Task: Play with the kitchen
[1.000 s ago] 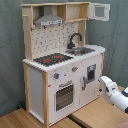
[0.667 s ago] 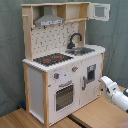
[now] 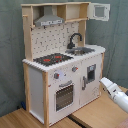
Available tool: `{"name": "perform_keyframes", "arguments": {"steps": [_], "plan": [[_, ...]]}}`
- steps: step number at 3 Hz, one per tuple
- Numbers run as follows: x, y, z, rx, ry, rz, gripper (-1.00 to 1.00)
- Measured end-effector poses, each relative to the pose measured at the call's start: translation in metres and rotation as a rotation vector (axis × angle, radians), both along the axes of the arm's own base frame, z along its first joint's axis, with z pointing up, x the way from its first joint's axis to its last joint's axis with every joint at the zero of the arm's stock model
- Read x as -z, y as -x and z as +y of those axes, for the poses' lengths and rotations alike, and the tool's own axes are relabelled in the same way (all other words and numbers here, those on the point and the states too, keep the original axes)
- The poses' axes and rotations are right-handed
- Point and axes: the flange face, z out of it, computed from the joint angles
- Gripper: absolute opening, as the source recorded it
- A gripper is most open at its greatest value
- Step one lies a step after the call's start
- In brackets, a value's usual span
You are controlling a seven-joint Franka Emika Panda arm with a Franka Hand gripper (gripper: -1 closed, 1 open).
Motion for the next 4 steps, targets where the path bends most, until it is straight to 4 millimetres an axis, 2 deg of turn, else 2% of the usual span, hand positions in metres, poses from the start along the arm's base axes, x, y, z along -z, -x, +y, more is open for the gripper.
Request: {"name": "perform_keyframes", "arguments": {"steps": [1, 2, 4], "plan": [[-0.008, 0.004, 0.004, -0.004, 0.085, 0.014, 1.00], [-0.024, 0.008, 0.009, -0.008, 0.164, 0.028, 1.00], [-0.067, 0.009, 0.016, -0.013, 0.267, 0.048, 1.00]]}}
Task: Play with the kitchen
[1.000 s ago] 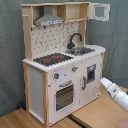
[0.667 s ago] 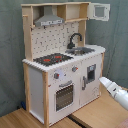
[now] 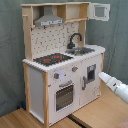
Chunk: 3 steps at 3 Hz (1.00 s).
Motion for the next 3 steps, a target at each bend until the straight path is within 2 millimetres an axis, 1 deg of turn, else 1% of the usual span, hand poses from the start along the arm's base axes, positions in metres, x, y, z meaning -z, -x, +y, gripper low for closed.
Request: {"name": "perform_keyframes", "arguments": {"steps": [1, 3], "plan": [[-0.021, -0.008, 0.000, -0.006, 0.017, 0.013, 1.00], [-0.015, -0.046, -0.008, -0.026, -0.094, 0.045, 1.00]]}}
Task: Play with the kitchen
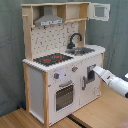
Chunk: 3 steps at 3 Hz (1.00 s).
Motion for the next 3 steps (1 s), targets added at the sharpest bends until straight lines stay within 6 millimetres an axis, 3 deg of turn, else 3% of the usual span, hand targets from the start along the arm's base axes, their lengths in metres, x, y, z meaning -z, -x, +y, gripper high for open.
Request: {"name": "perform_keyframes", "arguments": {"steps": [3], "plan": [[-0.007, -0.057, -0.001, -0.059, -0.124, 0.021, 1.00]]}}
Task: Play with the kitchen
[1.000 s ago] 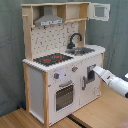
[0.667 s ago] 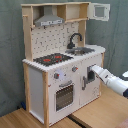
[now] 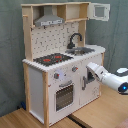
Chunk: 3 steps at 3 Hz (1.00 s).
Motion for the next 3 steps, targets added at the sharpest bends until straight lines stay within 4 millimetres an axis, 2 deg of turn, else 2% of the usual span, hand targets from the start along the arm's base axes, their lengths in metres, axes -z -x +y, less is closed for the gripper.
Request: {"name": "perform_keyframes", "arguments": {"steps": [2, 3], "plan": [[-0.025, -0.023, 0.017, -0.097, -0.065, -0.001, 1.00], [-0.023, -0.025, 0.024, -0.172, -0.084, 0.017, 1.00]]}}
